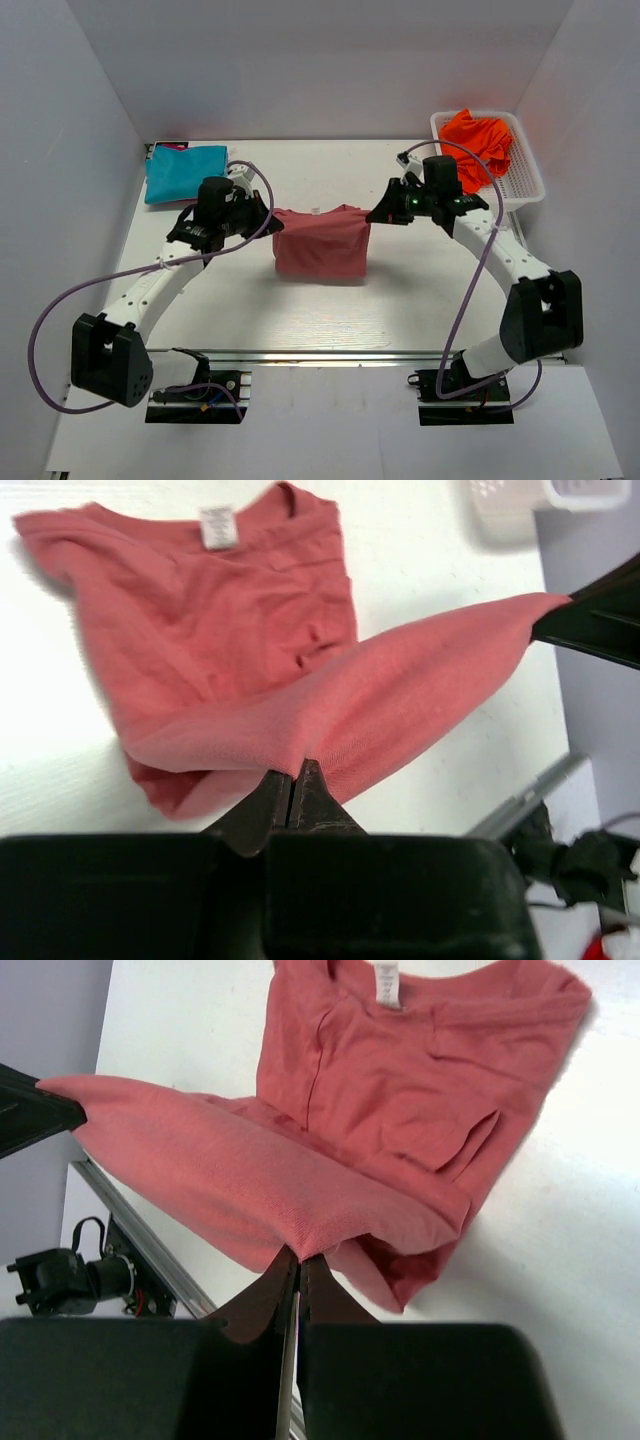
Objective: Fold and stack the t-shirts
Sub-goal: Fold the long partially folded tshirt into a neat square
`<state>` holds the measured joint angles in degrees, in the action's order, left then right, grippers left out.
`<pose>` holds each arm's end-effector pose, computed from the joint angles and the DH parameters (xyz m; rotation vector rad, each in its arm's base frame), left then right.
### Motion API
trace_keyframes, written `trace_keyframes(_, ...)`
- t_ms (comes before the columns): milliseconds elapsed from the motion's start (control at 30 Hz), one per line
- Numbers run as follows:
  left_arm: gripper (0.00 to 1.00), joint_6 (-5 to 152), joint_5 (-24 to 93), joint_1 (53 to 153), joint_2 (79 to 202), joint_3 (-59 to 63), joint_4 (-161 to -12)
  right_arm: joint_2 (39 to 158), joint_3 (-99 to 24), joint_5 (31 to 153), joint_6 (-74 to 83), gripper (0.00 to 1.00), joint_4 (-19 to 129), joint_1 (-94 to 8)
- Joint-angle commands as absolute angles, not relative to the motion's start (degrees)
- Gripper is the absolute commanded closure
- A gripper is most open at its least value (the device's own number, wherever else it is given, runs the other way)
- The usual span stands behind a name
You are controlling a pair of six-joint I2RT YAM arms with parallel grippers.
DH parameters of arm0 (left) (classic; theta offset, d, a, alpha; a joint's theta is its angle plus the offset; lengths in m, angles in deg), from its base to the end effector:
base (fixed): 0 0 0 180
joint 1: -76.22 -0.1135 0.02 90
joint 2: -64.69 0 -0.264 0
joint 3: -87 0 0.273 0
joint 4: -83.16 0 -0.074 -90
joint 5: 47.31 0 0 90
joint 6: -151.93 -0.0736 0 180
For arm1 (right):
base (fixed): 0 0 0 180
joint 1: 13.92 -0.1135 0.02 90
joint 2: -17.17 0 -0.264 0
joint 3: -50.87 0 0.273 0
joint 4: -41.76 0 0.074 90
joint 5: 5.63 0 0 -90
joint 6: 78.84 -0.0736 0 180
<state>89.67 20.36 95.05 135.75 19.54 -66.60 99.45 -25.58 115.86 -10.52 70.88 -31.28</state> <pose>0.2984 -0.1313 0.2669 0.0610 2.2465 -0.8765 0.3400 0.1466 0.2690 -0.2426 2.2336 0.9777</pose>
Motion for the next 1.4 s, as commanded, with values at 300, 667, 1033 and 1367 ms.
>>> trace_keyframes(300, 1.0, 88.73, 29.25, 91.96, 149.84, 6.11, -69.38, 114.37, -40.84, 118.47, -11.34, 1.0, 70.19, -28.77)
trace_keyframes(667, 1.0, 88.21, 23.88, 89.06, 166.27, -4.35, -71.04, 129.65, -53.76, 118.65, -11.78, 1.0, 72.21, -26.75)
trace_keyframes(1033, 0.0, 84.43, 17.91, 85.89, 177.1, -18.15, -69.91, 141.46, -70.91, 117.07, -8.1, 0.1, 72.83, -26.13)
trace_keyframes(1367, 0.0, 81.71, 14.11, 88.88, 175.34, -11.12, -71.94, 125.64, -46.5, 121.89, -6.51, 0.1, 63.87, -27.72)
